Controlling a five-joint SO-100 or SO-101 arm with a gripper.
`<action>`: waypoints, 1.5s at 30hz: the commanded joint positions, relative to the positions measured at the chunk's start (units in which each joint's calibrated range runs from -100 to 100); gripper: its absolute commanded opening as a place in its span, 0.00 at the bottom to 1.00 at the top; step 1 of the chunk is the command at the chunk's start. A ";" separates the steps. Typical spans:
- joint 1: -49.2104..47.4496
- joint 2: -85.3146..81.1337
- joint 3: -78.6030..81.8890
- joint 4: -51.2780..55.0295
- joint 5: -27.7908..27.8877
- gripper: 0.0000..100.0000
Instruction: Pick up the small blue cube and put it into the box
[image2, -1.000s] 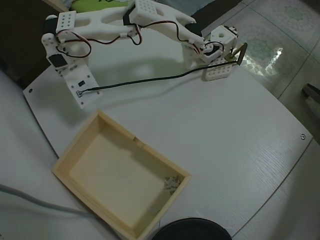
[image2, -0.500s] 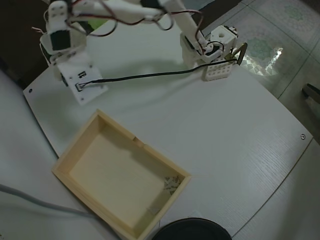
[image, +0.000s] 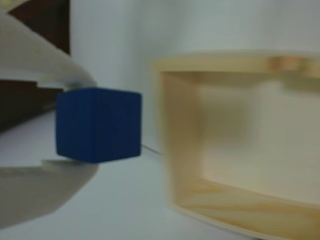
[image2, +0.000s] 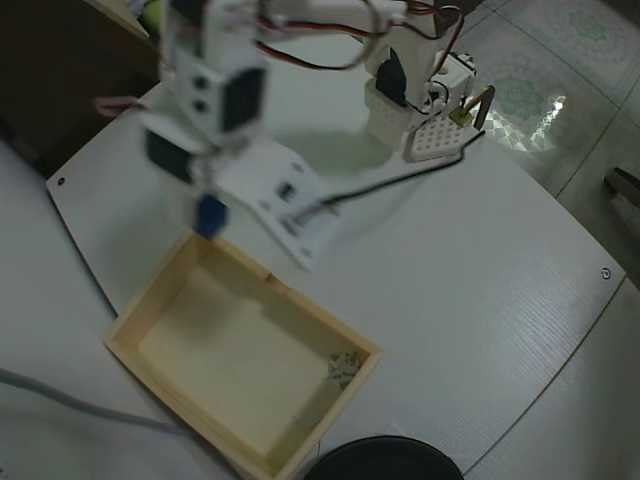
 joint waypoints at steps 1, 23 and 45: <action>-3.87 -2.08 0.09 0.00 -2.02 0.06; -9.99 -2.08 18.46 -20.90 -3.84 0.09; -9.55 -9.09 12.58 -14.36 -3.84 0.12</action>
